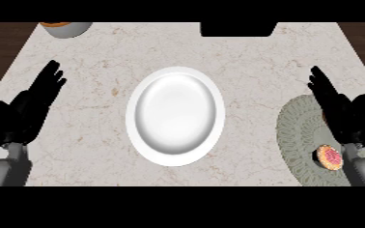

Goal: Pick the cupcake from the placemat and place it in the plate

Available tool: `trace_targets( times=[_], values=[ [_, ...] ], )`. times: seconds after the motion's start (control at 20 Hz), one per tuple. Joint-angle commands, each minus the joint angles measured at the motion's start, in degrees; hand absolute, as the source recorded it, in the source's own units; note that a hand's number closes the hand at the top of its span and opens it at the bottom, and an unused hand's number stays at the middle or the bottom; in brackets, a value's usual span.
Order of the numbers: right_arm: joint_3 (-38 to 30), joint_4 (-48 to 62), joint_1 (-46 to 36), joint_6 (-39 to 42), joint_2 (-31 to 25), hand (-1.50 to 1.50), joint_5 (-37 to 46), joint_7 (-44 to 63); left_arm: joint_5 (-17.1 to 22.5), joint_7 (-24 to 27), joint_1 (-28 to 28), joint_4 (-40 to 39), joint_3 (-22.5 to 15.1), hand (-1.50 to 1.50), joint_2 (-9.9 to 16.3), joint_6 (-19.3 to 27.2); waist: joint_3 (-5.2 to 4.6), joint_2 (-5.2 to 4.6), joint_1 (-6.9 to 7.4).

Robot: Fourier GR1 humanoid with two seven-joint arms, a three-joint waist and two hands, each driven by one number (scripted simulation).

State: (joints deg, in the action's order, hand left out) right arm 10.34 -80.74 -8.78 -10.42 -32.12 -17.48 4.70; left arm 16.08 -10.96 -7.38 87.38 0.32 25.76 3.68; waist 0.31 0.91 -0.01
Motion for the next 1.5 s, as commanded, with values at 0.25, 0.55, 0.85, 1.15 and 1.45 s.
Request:
trace_targets(
  times=[0.25, 0.55, 0.85, 1.15, 1.45],
  values=[
    [9.33, -13.78, 1.4, 23.07, 3.73, 1.5, -11.5, -1.58, -4.84, 9.5, 3.24, -2.01, -1.48, 0.0, -2.02, -0.09, -0.37, -0.54, -0.32],
    [2.71, -13.02, 16.23, 11.11, 1.15, -1.5, 4.73, -31.18, -7.34, 14.63, 7.46, -3.75, -5.25, 0.0, -7.15, 0.84, -0.22, -0.7, -1.81],
    [-1.94, -14.68, 25.14, 11.11, -1.54, -1.5, 10.48, -42.45, -6.74, 16.86, 4.96, -8.44, -1.79, 0.0, -6.67, -1.22, -0.31, -0.83, -0.8],
    [-12.2, -20.51, 31.47, 11.65, -7.23, -1.5, 8.85, -39.39, -8.77, 21.65, 7.39, -10.42, -2.18, 0.0, -7.36, -2.79, -0.36, -0.81, -0.94],
    [-13.03, -25.3, 35.88, 11.1, -15.99, -1.5, 18.9, -28.76, -9.75, 18.72, 7.46, -7.23, -3.49, 0.0, -9.43, -0.14, -0.42, -0.73, -0.83]
  ],
)
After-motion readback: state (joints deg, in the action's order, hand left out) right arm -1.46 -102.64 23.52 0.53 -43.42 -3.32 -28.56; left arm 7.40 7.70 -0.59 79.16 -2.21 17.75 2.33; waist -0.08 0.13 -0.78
